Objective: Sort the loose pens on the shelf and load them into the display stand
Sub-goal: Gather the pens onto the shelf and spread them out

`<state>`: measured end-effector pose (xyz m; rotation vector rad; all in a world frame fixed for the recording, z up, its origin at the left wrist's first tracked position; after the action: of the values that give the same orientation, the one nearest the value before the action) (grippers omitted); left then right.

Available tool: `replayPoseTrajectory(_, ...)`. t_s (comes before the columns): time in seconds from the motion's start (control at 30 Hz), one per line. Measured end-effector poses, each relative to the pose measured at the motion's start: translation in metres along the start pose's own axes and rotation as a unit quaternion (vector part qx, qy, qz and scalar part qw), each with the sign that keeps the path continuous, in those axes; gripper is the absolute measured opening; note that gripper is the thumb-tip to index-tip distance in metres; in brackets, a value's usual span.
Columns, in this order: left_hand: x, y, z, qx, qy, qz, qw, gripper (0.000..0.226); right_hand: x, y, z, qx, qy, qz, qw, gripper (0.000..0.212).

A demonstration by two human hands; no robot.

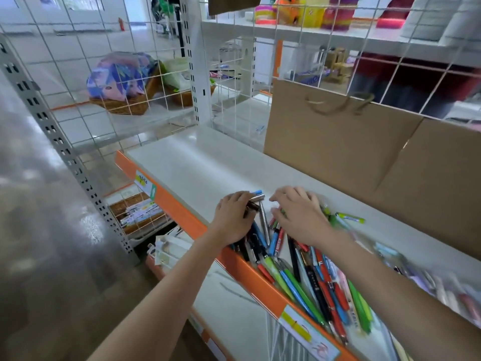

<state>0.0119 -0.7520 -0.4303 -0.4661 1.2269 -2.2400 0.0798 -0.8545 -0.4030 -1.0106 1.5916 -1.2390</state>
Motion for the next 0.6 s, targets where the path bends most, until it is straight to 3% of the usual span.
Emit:
replayPoseTrajectory(0.1,0.007,-0.012,-0.008,0.007,-0.066,0.036,0.997,0.051,-0.019,-0.002,-0.007,-0.013,-0.034,-0.013,0.999,0.043)
replayPoseTrajectory(0.17,0.021,-0.019,-0.018,-0.024,-0.156,0.055,0.986,0.050,-0.037,0.009,-0.017,-0.016,-0.065,-0.061,0.996,0.046)
replayPoseTrajectory(0.23,0.037,-0.015,-0.017,-0.088,-0.188,0.057,0.977,0.051,-0.051,0.023,-0.024,-0.018,-0.087,-0.114,0.989,0.046)
replayPoseTrajectory(0.33,0.053,-0.001,-0.002,-0.131,-0.153,0.061,0.978,0.065,-0.055,0.027,-0.020,-0.016,-0.095,-0.124,0.988,0.041)
replayPoseTrajectory(0.5,0.052,0.018,0.039,-0.090,0.003,0.059,0.994,0.048,-0.019,0.012,0.015,0.001,-0.055,-0.088,0.995,0.027)
replayPoseTrajectory(0.6,0.051,0.022,0.047,-0.023,0.035,0.022,0.999,0.048,0.000,0.001,0.039,-0.062,-0.022,-0.061,0.996,0.027)
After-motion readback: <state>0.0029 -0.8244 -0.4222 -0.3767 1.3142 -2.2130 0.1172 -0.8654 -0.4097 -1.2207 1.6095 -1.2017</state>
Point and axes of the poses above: each hand's wrist, its own x-axis away from the middle knuckle, its own y-axis out of the palm, z = x × y, the point moved 9 cm from there along -x, towards the middle knuckle, and after that the axes turned 13 degrees about -y, right-handed, at the moved point
